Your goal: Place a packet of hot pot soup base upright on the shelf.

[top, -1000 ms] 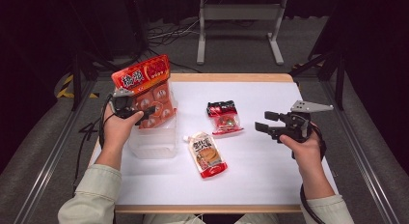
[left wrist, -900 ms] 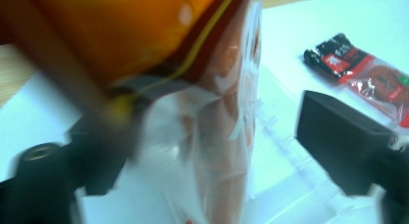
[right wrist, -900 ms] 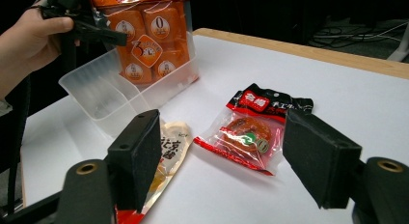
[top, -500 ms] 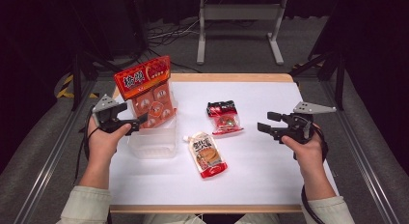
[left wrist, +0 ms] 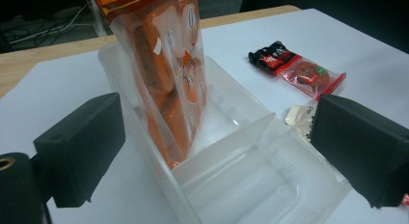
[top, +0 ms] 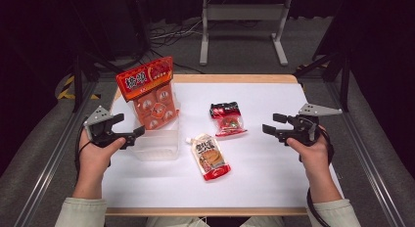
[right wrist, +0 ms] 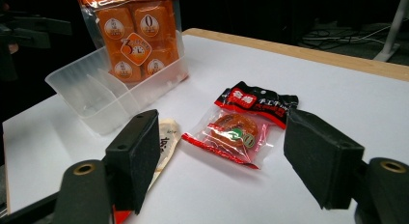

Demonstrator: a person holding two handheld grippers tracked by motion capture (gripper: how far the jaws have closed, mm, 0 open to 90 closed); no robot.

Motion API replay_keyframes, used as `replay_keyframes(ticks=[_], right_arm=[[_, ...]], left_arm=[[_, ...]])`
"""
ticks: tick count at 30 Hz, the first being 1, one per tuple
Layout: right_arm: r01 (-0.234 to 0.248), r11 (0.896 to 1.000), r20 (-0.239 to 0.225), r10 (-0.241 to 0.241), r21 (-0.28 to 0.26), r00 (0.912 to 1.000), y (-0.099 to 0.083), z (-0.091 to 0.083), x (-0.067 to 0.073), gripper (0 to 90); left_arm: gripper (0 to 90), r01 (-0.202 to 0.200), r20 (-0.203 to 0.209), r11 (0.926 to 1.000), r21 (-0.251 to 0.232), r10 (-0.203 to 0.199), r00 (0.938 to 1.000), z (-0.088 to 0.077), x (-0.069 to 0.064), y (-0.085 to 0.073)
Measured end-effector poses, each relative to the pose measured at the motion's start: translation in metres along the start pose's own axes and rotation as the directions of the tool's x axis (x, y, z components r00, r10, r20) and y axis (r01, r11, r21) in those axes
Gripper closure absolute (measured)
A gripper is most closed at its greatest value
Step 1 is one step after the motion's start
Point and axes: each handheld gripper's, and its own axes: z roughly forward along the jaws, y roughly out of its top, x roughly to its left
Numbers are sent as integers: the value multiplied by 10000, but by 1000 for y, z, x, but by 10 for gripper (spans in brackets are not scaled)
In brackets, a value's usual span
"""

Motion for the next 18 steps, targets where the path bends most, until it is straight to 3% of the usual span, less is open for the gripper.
replay_keyframes(ticks=[8,13,18], right_arm=[[260,9982,22,-262,546,9997,8,25,-5,301],[334,9939,63,-342,1054,9994,14,46,-12,301],[200,9900,45,-208,1396,9998,19,74,-21,300]], left_arm=[[61,-175,209,9996,240,170,9996,-9,-5,-3],[74,-43,897,10000,28,40,9960,-13,-8,-7],[74,-310,1002,9995,108,298,9945,-17,-12,-11]])
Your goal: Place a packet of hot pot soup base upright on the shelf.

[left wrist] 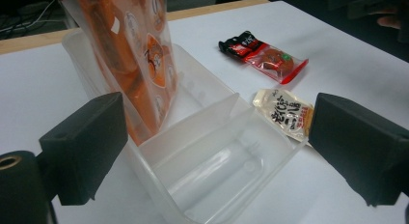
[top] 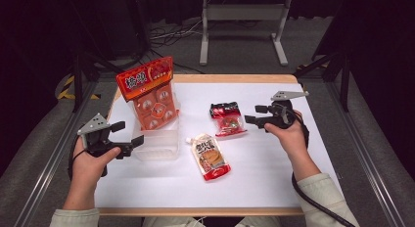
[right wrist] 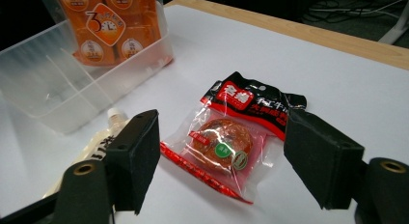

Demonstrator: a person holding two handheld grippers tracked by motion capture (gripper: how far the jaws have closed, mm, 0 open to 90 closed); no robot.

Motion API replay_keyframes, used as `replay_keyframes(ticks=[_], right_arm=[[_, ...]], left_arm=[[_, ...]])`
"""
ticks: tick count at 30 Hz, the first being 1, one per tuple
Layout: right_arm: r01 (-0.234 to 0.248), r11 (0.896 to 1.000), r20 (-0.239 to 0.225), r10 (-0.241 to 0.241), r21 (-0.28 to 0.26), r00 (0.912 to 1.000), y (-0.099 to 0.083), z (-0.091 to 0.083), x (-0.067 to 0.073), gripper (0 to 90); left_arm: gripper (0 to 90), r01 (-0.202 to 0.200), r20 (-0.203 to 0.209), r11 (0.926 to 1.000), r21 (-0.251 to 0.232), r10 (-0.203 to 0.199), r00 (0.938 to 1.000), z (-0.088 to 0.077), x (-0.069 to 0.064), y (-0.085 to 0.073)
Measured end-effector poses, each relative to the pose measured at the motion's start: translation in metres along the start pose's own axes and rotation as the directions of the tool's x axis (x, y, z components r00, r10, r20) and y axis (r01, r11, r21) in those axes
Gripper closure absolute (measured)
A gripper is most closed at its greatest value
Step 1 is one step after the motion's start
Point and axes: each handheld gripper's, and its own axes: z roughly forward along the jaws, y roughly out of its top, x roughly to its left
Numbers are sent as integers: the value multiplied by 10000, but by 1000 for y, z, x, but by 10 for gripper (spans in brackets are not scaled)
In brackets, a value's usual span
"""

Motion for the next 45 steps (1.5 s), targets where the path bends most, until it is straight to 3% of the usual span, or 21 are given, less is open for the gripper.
replay_keyframes(ticks=[3,9,22,32,40,45], right_arm=[[-93,9998,16,93,190,10000,3,14,-4,299],[-308,9991,-13,309,308,9995,9,38,-12,296],[-635,9941,549,588,876,9968,4,80,-40,305],[-678,9956,850,622,649,9944,-3,101,-48,342],[-1009,9895,1173,886,1032,9891,-9,114,-53,351],[-1040,9872,1366,873,1206,9868,-10,122,-56,302]], left_arm=[[94,-149,66,9999,33,149,9999,-2,-1,0],[97,-81,22,9999,-66,81,10000,-8,-2,-2],[99,-176,66,9998,130,175,9998,-12,-7,-7],[100,-77,-25,9998,156,77,10000,-13,-4,-10],[100,-102,97,9997,207,100,9999,-7,-4,-10],[100,-126,116,9996,234,123,9999,-6,-5,-10]])
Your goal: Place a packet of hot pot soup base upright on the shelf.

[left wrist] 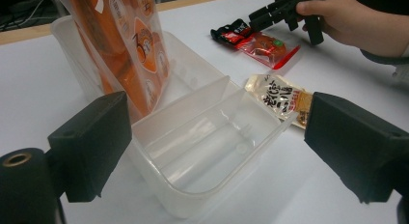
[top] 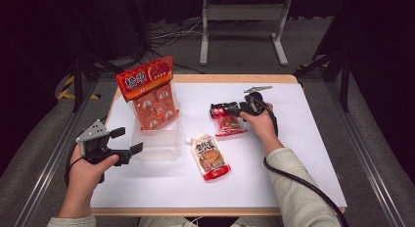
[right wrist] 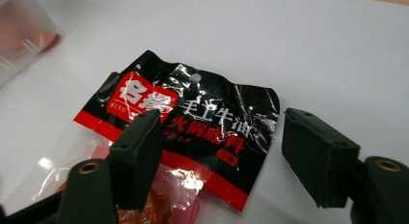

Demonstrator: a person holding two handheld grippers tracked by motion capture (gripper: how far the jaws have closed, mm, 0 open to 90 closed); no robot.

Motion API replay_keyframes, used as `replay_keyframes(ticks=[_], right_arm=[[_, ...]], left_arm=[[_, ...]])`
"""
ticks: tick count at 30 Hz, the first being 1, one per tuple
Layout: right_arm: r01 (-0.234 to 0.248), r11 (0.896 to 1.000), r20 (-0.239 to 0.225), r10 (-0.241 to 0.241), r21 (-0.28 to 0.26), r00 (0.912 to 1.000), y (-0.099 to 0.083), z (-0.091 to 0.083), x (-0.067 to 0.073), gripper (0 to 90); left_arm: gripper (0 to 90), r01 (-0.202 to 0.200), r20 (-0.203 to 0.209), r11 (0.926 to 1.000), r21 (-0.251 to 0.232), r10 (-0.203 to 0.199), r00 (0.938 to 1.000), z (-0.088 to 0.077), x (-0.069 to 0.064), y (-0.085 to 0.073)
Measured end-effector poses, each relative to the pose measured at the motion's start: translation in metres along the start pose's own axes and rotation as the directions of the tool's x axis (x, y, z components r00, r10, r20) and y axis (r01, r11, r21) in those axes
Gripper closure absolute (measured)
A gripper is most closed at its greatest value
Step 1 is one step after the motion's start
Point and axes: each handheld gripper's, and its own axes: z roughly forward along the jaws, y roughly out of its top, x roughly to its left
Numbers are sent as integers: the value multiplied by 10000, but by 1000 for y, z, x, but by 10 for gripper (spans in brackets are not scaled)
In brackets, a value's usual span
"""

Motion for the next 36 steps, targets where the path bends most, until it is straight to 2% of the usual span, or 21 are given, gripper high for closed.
replay_keyframes(ticks=[5,8,14,19,22,23,24,27,28,29,32,34,35,36], right_arm=[[-110,9998,152,107,170,9998,1,5,0,290],[382,9985,377,-397,396,9985,3,7,6,288],[844,9957,733,-871,390,9935,0,11,14,304],[926,9948,1331,-974,418,9863,-1,12,20,375],[982,9941,1451,-1038,450,9840,-1,11,22,431],[1060,9933,1440,-1116,458,9833,-1,11,22,521],[1192,9919,1078,-1232,431,9865,-1,9,24,613],[1741,9813,1128,-1827,816,9767,2,11,35,703],[1842,9773,933,-1940,1046,9766,4,11,38,874],[1621,9806,646,-1698,1106,9834,5,12,41,900],[1578,9804,613,-1658,1182,9842,5,13,43,900],[1386,9845,320,-1428,1075,9892,5,13,38,894],[1404,9845,339,-1446,1052,9889,6,13,37,858],[1772,9793,583,-1834,977,9813,6,14,37,764]], left_arm=[[100,-118,-54,9999,125,118,9999,1,0,0],[100,-35,-16,10000,91,35,10000,1,0,0],[101,-46,14,9999,127,45,10000,4,-1,1],[101,0,58,9999,123,-1,10000,4,-1,1],[101,60,54,9999,111,-61,10000,4,-1,2],[101,69,42,9999,99,-70,10000,4,-1,2],[101,66,37,9999,81,-66,10000,4,0,2],[103,153,30,9998,100,-154,9999,4,0,1],[105,122,16,9999,98,-122,9999,5,1,1],[105,146,36,9998,114,-147,9999,5,1,1],[107,171,38,9998,88,-171,9998,5,1,0],[107,155,14,9998,84,-155,9999,4,1,0],[107,199,31,9998,101,-199,9998,4,1,0],[107,202,37,9997,105,-202,9998,4,2,0]])
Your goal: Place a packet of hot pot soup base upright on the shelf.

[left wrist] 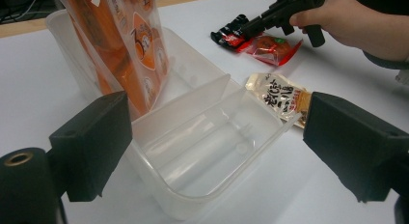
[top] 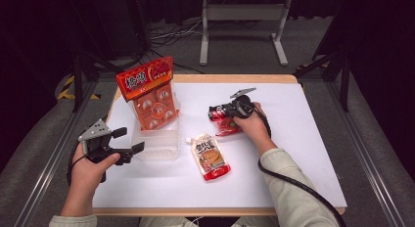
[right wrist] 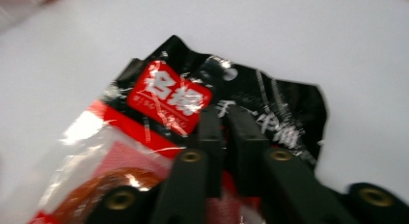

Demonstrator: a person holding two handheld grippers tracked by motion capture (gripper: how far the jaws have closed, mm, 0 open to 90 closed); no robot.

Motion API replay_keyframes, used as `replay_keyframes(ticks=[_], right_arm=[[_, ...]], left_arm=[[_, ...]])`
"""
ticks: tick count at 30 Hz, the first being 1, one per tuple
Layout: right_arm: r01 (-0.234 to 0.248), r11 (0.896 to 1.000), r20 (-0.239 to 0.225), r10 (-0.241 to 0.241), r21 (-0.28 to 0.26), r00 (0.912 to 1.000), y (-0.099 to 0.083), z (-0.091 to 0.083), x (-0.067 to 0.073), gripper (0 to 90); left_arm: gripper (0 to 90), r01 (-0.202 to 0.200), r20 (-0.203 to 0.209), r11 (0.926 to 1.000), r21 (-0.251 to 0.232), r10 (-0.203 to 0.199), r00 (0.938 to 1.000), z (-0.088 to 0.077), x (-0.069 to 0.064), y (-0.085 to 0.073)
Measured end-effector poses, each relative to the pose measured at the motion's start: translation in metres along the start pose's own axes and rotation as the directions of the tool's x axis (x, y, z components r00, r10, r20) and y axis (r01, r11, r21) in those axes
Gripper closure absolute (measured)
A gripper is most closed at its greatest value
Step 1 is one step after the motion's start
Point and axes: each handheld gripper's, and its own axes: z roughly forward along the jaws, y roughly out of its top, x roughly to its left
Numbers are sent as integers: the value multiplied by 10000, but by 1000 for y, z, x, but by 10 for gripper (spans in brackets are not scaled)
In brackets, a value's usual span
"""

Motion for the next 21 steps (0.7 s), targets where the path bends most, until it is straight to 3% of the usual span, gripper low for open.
replay_keyframes(ticks=[1,3,5,7,9,11,14,16,21], right_arm=[[369,9993,442,-368,-11,9983,1,1,1,651],[602,9982,1030,-594,-42,9929,2,3,0,525],[502,9987,1114,-486,-121,9926,2,4,-2,491],[289,9993,1288,-256,-240,9913,1,6,-6,371],[-241,9990,1071,281,-386,9939,0,8,-13,302],[-448,9981,843,483,-428,9953,-1,10,-16,292],[-291,9988,726,320,-400,9968,1,11,-15,342],[5,9997,369,4,-261,9993,4,10,-12,446],[159,9998,242,-157,-69,9996,6,8,-8,590]], left_arm=[[107,-30,0,10000,5,30,10000,0,0,0],[106,-49,6,10000,22,49,10000,0,1,0],[106,-40,1,10000,28,40,10000,0,1,-1],[106,-12,0,10000,31,12,10000,0,1,-1],[106,34,-9,10000,27,-34,10000,0,2,-2],[107,56,-10,10000,36,-56,10000,-1,2,-2],[106,52,9,10000,46,-52,10000,-1,2,-2],[106,55,-11,10000,34,-55,10000,0,2,-2],[107,8,11,10000,24,-8,10000,0,1,-2]])
